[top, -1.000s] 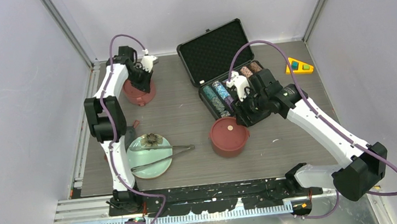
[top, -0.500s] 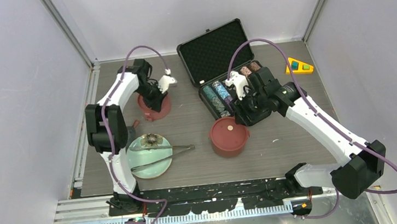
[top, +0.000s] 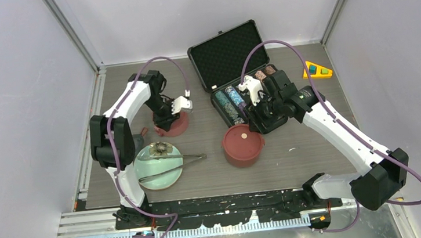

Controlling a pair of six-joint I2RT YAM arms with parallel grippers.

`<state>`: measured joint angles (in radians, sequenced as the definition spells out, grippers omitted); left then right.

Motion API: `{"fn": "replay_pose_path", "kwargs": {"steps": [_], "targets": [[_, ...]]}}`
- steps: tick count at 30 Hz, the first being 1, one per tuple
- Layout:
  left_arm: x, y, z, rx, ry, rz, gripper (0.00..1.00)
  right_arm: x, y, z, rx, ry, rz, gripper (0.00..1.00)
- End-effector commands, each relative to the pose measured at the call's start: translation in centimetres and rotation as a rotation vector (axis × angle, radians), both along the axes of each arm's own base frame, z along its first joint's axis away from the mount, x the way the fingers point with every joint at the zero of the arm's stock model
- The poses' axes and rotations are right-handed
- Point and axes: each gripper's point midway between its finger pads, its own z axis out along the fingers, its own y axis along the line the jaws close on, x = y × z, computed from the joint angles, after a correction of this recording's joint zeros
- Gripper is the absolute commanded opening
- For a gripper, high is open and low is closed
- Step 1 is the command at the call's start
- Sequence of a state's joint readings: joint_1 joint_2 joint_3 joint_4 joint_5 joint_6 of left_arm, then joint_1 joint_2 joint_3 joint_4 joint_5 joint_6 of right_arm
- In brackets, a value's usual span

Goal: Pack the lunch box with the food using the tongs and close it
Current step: Move the packing box to the center of the board.

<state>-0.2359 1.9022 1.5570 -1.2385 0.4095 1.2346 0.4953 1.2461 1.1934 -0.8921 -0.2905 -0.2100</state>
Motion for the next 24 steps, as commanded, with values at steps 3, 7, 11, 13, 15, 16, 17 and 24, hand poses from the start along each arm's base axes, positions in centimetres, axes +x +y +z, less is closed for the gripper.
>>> {"fn": "replay_pose_path", "kwargs": {"steps": [3,7,11,13,15,16,17,24], "targets": [[1.8,-0.8,6.9,-0.107,-0.163,0.074,0.63,0.6,0.5,1.9,0.034,-0.045,0.003,0.57],[4.1,-0.8,8.5,-0.188,-0.188,0.351,0.66,0.6,0.5,2.1,0.037,-0.051,0.005,0.57],[7.6,2.2,8.7,-0.281,-0.165,0.831,0.56,0.5,0.6,2.4,0.045,-0.055,0.008,0.57],[7.6,3.1,8.0,-0.318,-0.125,0.978,0.57,0.5,0.6,2.4,0.048,-0.054,0.011,0.57],[8.3,4.0,7.1,-0.319,-0.17,1.107,0.58,0.6,0.8,2.4,0.052,-0.052,0.014,0.57],[8.3,4.5,6.5,-0.312,-0.186,1.149,0.58,0.6,0.8,2.3,0.053,-0.05,0.014,0.57],[8.2,4.9,5.9,-0.3,-0.201,1.174,0.58,0.7,0.8,2.4,0.055,-0.051,0.015,0.57],[8.1,6.4,1.6,-0.173,-0.158,1.252,0.56,1.0,1.1,2.5,0.059,-0.049,0.014,0.57]]}}
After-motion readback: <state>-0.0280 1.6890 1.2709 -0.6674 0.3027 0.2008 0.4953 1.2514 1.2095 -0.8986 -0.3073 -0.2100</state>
